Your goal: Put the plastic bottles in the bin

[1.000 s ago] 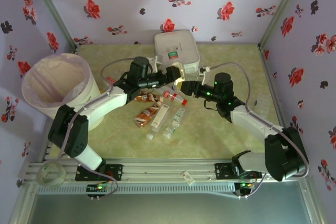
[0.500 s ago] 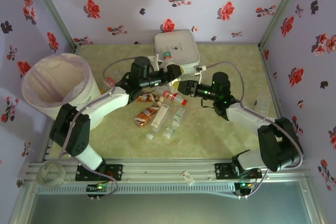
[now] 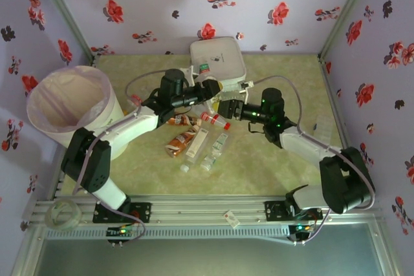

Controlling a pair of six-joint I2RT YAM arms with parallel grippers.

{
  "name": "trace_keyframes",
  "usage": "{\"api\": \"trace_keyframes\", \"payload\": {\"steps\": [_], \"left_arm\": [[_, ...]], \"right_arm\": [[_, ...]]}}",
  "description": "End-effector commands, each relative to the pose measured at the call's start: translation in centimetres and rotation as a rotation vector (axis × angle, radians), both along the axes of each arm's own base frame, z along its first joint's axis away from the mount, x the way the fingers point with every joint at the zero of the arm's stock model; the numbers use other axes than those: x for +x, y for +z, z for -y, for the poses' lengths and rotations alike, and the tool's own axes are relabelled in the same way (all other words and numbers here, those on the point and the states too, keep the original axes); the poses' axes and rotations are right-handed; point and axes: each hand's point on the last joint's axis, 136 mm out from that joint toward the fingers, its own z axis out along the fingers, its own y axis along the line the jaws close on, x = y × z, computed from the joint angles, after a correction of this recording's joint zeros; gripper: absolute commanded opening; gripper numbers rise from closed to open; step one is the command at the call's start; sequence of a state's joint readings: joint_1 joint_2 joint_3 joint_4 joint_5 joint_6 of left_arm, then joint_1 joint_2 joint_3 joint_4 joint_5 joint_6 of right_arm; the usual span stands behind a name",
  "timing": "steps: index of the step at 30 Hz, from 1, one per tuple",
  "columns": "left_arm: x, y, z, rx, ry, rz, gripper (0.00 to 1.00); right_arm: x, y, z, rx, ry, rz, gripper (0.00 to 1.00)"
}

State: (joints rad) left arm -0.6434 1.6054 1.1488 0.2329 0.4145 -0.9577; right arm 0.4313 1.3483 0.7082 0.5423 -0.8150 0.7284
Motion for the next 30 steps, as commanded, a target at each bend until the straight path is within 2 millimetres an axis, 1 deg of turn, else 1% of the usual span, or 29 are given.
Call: {"api": "trace_keyframes", "payload": {"steps": [1,3,5,8,10,12,15,18,20,21,24,28,30], "left_arm": [[0.9,2.2,-1.2,0.109,0.022,0.099,0.58],[1.7,2.3,-2.6,0.195,0.048,0.112,0.58],[2.3,2.9,-3.9,0.248,0.064,0.120,0.57],[3.2,5.2,-5.9,0.293,0.088,0.157,0.56],[3.8,7.1,-7.8,0.319,0.114,0.172,0.55],[4.6,9.0,-10.7,0.340,0.168,0.180,0.54],[4.9,11.6,-15.5,0.403,0.274,0.206,0.53],[4.1,13.8,-20.0,0.417,0.350,0.227,0.52],[3.2,14.5,-23.0,0.433,0.398,0.217,0.48],[2.8,14.9,-24.8,0.442,0.430,0.206,0.47],[1.1,16.1,-29.0,0.444,0.524,0.203,0.45],[-1.1,18.1,-33.2,0.427,0.633,0.244,0.40],[-2.0,18.3,-35.4,0.427,0.686,0.228,0.38]], "right_arm": [[-0.6,2.3,1.3,-0.051,0.007,0.082,0.93],[-0.9,1.6,2.4,-0.134,-0.007,0.078,0.94],[-1.1,1.4,3.5,-0.172,-0.026,0.076,0.94],[-0.8,1.1,4.9,-0.194,-0.071,0.066,0.94],[-0.6,0.5,5.3,-0.211,-0.091,0.055,0.94],[-0.3,-0.3,5.6,-0.228,-0.105,0.040,0.94],[0.1,-1.4,5.9,-0.260,-0.127,0.023,0.93],[0.4,-2.6,6.4,-0.307,-0.144,0.006,0.93],[0.4,-3.2,6.5,-0.324,-0.140,-0.004,0.93],[0.4,-3.5,6.5,-0.332,-0.141,-0.007,0.93],[0.4,-4.1,6.7,-0.344,-0.144,-0.015,0.93],[0.5,-4.5,6.8,-0.356,-0.145,-0.023,0.93],[0.3,-4.7,7.0,-0.369,-0.143,-0.022,0.93]]}}
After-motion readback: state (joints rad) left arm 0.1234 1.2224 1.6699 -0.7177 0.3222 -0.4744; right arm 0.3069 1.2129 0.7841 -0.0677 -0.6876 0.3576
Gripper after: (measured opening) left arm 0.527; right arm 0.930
